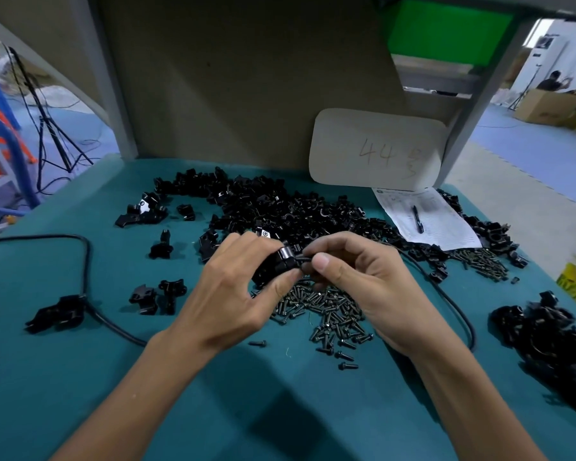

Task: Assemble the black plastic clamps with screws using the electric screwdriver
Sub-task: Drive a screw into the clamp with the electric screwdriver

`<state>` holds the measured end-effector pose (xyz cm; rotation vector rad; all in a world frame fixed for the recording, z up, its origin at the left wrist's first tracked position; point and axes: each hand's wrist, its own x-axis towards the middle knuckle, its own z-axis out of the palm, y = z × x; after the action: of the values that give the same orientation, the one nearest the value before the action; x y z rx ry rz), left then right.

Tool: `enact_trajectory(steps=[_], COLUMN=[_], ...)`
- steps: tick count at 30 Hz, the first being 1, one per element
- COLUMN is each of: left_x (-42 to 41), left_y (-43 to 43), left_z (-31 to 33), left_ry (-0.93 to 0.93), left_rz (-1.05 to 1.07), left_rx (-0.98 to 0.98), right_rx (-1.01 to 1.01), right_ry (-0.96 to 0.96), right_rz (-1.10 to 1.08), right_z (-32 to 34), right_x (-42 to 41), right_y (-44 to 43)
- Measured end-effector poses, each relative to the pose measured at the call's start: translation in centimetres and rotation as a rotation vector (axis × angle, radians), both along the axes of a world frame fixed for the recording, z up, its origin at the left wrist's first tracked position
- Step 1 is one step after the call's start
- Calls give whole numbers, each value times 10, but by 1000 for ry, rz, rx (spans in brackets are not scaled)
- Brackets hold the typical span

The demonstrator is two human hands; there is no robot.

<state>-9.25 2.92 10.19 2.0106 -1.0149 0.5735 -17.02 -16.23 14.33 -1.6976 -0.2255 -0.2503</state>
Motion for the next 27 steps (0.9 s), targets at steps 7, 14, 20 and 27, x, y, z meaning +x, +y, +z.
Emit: enact_trajectory(steps=[7,14,20,27], left_x=[-7,-7,-4,-10], left_y=[-3,-7,-6,-10], left_z=[4,1,2,1], left_ry=[-5,-70,-71,-72], left_rz=[-15,-16,-33,47], left_rx=[-19,40,52,145], right_rx=[48,-382,-644,-758], right_ry=[30,17,18,114], right_rz=[19,-137,9,-247], right_z=[-1,-3,8,-10], right_x=[4,4,2,9], right_y=[-2,0,-9,-42])
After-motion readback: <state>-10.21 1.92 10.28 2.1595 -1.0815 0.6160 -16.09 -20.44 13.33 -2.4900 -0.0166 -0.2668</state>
